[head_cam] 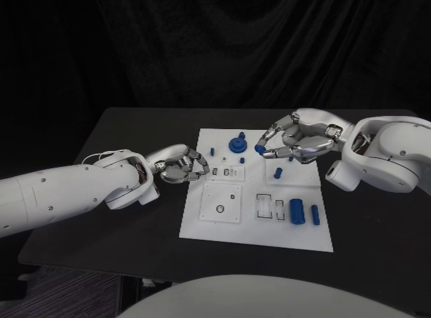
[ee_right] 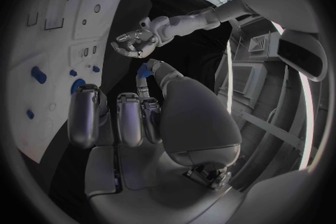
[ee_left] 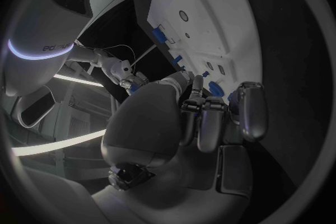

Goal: Assemble the parts on the task board

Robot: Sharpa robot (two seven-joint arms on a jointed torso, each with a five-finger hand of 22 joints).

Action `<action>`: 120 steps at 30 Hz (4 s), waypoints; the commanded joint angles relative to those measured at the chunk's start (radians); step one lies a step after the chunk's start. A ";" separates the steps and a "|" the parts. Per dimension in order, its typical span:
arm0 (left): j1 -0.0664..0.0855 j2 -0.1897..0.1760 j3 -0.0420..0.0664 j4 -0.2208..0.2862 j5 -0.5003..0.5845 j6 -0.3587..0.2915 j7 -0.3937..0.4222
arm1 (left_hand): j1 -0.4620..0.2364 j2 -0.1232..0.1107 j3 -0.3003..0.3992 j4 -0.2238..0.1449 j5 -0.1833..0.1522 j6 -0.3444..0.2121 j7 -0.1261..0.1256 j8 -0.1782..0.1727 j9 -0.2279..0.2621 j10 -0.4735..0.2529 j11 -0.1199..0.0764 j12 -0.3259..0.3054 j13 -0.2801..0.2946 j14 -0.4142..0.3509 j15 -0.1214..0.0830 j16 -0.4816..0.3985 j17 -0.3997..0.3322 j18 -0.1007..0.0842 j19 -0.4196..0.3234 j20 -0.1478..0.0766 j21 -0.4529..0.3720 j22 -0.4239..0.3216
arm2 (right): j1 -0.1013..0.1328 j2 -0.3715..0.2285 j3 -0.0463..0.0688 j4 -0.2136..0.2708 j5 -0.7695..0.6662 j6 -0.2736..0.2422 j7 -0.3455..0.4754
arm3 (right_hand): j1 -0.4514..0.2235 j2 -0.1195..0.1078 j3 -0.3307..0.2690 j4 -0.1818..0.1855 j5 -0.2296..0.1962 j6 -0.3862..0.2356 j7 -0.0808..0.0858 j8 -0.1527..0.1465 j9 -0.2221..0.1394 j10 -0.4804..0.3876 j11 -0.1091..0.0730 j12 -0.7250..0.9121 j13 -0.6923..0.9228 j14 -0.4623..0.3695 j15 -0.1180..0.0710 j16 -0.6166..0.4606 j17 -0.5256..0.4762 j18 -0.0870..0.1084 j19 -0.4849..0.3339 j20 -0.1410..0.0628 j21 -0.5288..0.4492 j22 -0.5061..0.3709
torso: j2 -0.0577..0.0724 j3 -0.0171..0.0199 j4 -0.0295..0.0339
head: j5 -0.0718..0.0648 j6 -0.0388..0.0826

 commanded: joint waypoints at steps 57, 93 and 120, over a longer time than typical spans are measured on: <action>-0.010 0.166 0.001 -0.089 -0.143 -0.042 0.111 | 0.037 -0.054 0.066 0.052 0.035 -0.057 -0.023 -0.181 -0.115 0.108 -0.021 -0.001 0.261 0.104 -0.020 0.003 0.263 -0.017 0.031 -0.020 0.048 0.195 | -0.126 0.272 0.001 -0.152 -1.028 -0.100 -0.330 | -0.068 -0.064 0.016 0.027 0.184 0.007 -0.028 0.076 0.108 0.028 -0.003 -0.009 0.180 0.055 -0.004 -0.004 0.083 0.021 0.001 -0.006 -0.011 0.184 | 0.002 0.0003 -0.0023 | 0.027 0.000; -0.019 0.197 0.001 -0.100 -0.143 -0.019 0.100 | 0.039 -0.055 0.075 0.050 0.037 -0.068 -0.020 -0.211 -0.138 0.108 -0.019 -0.001 0.261 0.104 -0.018 0.003 0.263 -0.017 0.030 -0.018 0.047 0.194 | -0.128 0.280 0.001 -0.148 -1.010 -0.068 -0.312 | -0.067 -0.060 0.028 0.020 0.165 0.005 -0.028 0.075 0.117 0.031 -0.004 -0.007 0.183 0.058 -0.005 0.000 0.087 0.019 0.006 -0.006 -0.004 0.186 | 0.000 -0.0015 -0.0006 | 0.033 0.000; -0.023 0.210 0.001 -0.121 -0.143 0.013 0.069 | 0.045 -0.051 0.084 0.044 0.038 -0.066 -0.013 -0.221 -0.148 0.108 -0.014 -0.001 0.261 0.104 -0.014 0.003 0.263 -0.016 0.026 -0.016 0.043 0.193 | -0.131 0.283 0.001 -0.138 -0.986 -0.079 -0.277 | -0.059 -0.057 0.038 0.010 0.157 0.000 -0.026 0.074 0.124 0.027 -0.002 -0.010 0.179 0.054 -0.004 -0.010 0.074 0.022 0.001 -0.006 -0.017 0.182 | 0.000 -0.0008 -0.0019 | 0.045 0.000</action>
